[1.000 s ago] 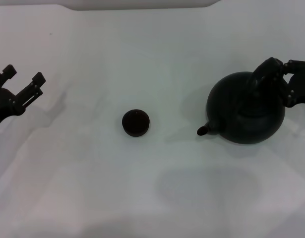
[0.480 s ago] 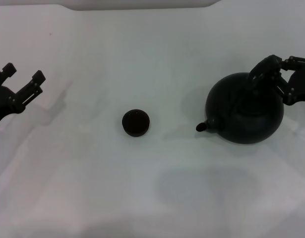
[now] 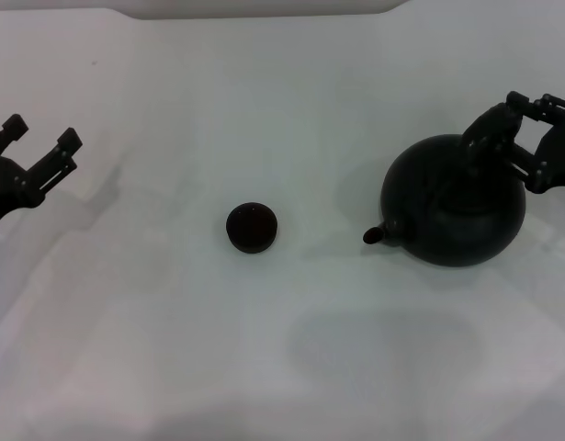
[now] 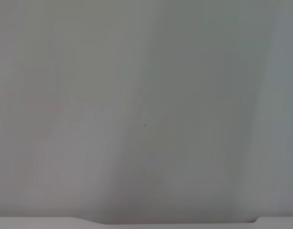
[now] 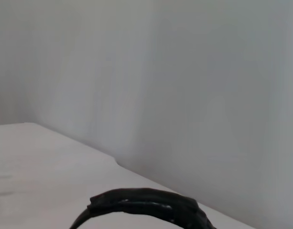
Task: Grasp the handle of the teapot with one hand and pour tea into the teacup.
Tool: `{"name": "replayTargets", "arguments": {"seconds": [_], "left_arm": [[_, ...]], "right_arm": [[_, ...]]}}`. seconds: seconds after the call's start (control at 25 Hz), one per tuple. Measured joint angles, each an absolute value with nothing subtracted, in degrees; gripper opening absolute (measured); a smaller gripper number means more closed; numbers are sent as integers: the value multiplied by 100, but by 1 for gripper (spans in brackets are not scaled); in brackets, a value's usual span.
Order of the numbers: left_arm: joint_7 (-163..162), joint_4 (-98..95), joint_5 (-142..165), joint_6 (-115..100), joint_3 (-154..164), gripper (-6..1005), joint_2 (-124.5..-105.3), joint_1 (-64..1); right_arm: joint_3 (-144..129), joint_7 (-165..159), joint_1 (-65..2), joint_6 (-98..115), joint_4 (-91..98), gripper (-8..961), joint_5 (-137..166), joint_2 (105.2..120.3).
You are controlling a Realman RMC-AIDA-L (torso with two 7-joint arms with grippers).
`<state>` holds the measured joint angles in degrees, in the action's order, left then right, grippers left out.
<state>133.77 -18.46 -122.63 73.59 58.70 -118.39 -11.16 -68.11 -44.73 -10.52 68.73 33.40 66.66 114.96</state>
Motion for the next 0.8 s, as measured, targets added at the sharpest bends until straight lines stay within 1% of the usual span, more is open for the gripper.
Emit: {"name": "replayTargets", "arguments": {"seconds": [0.12, 0.32, 0.4, 0.64, 0.8], "left_arm": [[13377, -1853, -12276, 7356, 5867, 861, -11839, -1116], [13378, -1866, -12295, 7356, 5862, 862, -11838, -1116], [13390, -1873, -12298, 7356, 5861, 862, -11838, -1117], [13545, -1888, -12306, 7423, 5580, 861, -11849, -1073], [13622, -1911, -12313, 7584, 5124, 861, -11851, -1030]], "right_arm": [[-6813, -4636, -1043, 6892, 3340, 471, 6686, 11485], [-6809, -4917, -976, 7076, 3333, 627, 6721, 11386], [-6775, -4969, -834, 7160, 3349, 689, 6719, 11339], [-6235, -5045, -486, 7301, 3352, 879, 6713, 11278], [-5254, -4983, -227, 7364, 3334, 883, 6720, 11319]]}}
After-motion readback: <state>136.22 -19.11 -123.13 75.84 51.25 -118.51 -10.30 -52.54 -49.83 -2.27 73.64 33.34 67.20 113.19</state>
